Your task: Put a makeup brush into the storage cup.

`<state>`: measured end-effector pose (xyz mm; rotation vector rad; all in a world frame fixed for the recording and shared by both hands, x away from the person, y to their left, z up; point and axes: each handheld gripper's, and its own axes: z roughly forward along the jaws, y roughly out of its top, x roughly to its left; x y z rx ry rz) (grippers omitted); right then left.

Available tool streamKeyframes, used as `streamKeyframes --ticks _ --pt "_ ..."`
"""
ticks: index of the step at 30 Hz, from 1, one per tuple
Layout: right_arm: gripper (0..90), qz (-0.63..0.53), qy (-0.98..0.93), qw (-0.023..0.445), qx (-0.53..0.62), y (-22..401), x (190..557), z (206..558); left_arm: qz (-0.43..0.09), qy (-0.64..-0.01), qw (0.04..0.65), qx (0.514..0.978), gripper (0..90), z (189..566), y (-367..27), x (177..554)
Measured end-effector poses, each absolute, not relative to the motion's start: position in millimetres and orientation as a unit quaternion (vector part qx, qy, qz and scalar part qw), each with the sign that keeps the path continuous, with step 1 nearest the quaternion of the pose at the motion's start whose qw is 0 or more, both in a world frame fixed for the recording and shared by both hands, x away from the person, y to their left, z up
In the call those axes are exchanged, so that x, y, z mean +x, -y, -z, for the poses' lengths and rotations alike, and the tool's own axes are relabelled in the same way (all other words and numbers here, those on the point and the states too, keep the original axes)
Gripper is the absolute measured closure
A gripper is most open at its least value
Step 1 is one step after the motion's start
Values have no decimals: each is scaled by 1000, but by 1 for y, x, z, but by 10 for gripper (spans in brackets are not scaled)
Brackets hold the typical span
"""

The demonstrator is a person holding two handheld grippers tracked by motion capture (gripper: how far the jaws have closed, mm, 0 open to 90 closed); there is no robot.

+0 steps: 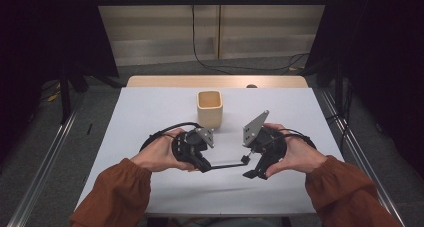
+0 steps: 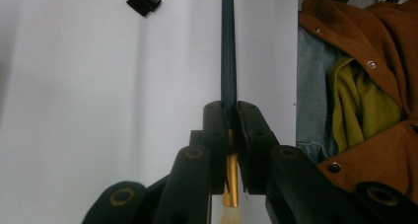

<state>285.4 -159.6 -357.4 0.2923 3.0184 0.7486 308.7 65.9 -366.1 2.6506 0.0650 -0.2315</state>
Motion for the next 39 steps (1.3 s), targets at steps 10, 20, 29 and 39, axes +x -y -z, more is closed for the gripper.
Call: streamKeyframes --ticks 10,20,29,39 --pt "163 -173 -982 -12 80 152 288 363 84 -15 224 971 837 367 -64 309" --pt "272 -157 -985 -14 71 148 294 371 82 -20 229 970 838 368 -62 308" --pt "501 -149 -987 -24 55 143 296 378 81 -10 221 972 837 369 -61 308" --pt "705 -142 -988 -33 48 139 298 383 86 -20 228 970 837 371 -60 307"
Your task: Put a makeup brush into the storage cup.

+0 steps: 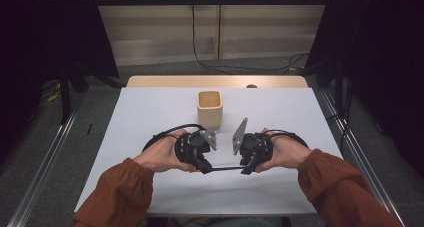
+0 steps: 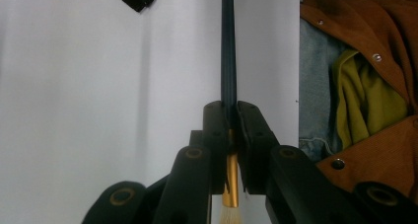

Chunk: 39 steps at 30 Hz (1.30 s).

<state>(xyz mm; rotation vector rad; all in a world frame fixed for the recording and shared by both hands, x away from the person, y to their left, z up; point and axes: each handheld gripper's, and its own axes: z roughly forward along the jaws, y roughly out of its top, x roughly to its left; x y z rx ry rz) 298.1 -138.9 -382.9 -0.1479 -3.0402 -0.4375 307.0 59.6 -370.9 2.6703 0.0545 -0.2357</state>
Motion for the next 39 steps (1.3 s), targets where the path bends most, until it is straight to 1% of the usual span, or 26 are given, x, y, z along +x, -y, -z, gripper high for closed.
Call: streamKeyframes --ticks 7,11,13,18,19,20,26,31,39 --pt "754 146 987 36 -47 137 299 384 83 -14 226 971 837 371 -60 309" --pt "764 150 987 38 -52 136 298 383 86 -18 228 970 837 372 -60 308" --pt "765 146 987 41 -48 136 298 384 85 -9 222 971 837 372 -59 309" --pt "810 150 986 48 -44 136 298 387 87 -13 221 971 837 374 -58 309" --pt "839 151 987 45 -41 135 298 388 87 -14 221 971 837 374 -58 309" --pt "849 151 986 51 -44 135 297 388 87 -14 220 971 837 374 -58 309" --pt "860 153 986 49 -41 136 297 389 85 -8 218 972 837 374 -58 311" --pt "862 149 986 59 -42 136 298 390 82 -9 223 971 836 373 -58 311" --pt "864 157 985 54 -36 138 298 390 83 -10 230 970 835 374 -59 311"
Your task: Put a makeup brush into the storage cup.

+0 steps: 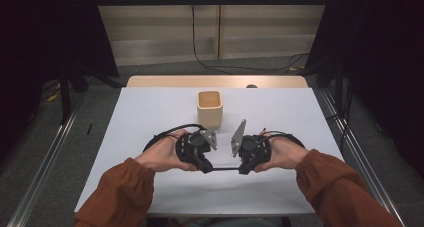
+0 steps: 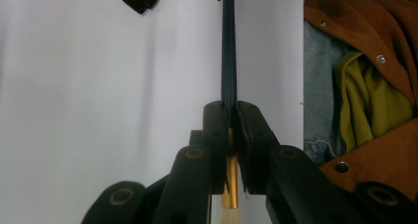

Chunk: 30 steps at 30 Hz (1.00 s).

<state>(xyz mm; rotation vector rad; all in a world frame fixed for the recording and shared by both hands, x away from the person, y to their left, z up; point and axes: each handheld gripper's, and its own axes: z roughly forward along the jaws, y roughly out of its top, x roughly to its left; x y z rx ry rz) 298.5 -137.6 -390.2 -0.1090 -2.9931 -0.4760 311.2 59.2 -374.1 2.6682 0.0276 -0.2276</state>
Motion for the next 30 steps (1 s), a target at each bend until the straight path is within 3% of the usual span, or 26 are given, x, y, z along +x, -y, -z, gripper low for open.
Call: streamKeyframes --ticks 6,14,21,30 --pt "865 167 984 42 -43 140 298 388 80 -23 251 964 821 374 -63 313" --pt "865 178 982 36 -53 144 300 386 75 -45 281 956 606 374 -66 315" --pt "865 183 981 35 -59 146 301 389 64 -66 296 951 338 379 -70 318" --pt "865 189 979 40 -67 151 303 392 33 -82 311 946 121 380 -79 318"
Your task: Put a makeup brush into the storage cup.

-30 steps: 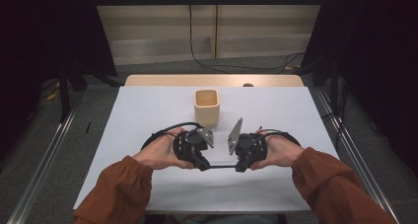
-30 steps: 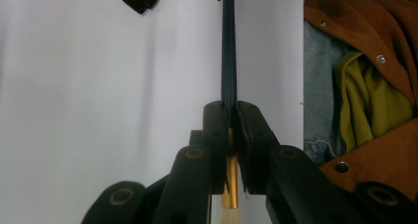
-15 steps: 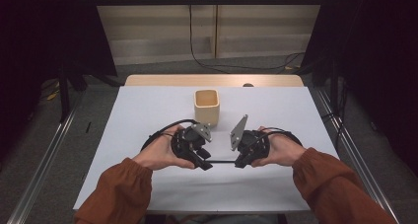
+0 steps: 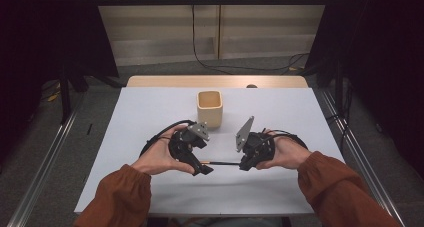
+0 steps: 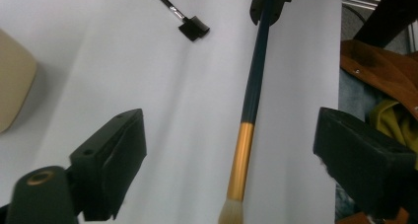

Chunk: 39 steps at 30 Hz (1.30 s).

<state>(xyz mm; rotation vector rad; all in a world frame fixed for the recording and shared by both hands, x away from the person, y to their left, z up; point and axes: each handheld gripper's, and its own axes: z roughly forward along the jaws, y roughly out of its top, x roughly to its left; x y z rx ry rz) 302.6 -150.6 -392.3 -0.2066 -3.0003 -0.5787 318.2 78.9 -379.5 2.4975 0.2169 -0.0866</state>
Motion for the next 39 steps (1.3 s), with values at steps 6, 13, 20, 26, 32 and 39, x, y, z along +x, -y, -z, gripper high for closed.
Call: streamKeyframes --ticks 6,13,20,26,32,39 --pt "865 193 978 38 -74 156 302 392 34 -93 327 940 43 383 -90 320" --pt "865 200 975 28 -88 164 299 393 37 -119 360 925 44 389 -109 318" --pt "864 206 973 23 -106 175 297 395 20 -142 383 912 43 393 -127 314" --pt "864 212 970 15 -116 184 294 395 6 -159 390 907 38 396 -138 310" --pt "865 223 967 10 -125 192 289 398 -6 -161 404 900 39 394 -141 300" --pt "865 250 957 14 -144 198 285 401 -7 -178 411 894 38 402 -148 298"
